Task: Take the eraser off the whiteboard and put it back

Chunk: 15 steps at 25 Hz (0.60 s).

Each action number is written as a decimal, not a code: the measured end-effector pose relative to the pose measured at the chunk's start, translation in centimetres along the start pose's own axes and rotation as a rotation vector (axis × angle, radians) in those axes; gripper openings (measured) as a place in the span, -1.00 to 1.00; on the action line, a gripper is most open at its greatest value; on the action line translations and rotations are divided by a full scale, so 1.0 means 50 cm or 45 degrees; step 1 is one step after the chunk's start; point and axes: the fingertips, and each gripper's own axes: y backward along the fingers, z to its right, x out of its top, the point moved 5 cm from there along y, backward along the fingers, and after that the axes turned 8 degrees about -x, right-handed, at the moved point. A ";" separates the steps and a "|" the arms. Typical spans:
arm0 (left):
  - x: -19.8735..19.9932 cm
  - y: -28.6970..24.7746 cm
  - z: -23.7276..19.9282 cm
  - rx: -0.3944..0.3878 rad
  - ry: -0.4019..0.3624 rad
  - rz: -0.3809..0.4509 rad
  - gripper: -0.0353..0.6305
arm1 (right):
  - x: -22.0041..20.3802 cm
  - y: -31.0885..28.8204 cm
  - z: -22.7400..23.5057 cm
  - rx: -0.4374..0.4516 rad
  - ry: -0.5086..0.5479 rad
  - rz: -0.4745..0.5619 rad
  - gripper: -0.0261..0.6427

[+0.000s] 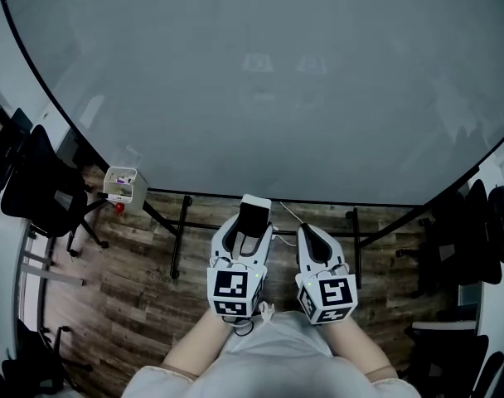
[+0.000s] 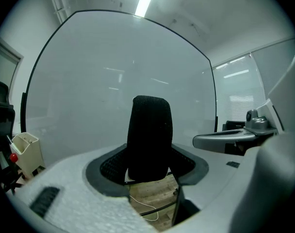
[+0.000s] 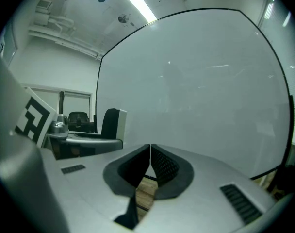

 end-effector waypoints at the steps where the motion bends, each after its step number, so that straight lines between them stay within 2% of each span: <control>1: -0.001 0.001 0.002 -0.006 0.000 0.000 -0.14 | 0.000 0.002 -0.001 0.000 0.002 0.002 -0.84; 4: -0.002 0.003 0.008 -0.030 0.007 0.019 -0.14 | 0.000 0.005 -0.002 -0.003 0.009 0.006 -0.84; 8: 0.012 0.005 0.010 -0.008 -0.007 0.064 -0.14 | 0.001 0.009 0.001 -0.009 0.011 0.007 -0.84; 15: 0.004 -0.009 0.014 -0.020 -0.009 0.047 -0.14 | -0.003 0.005 0.010 -0.019 0.005 -0.002 -0.84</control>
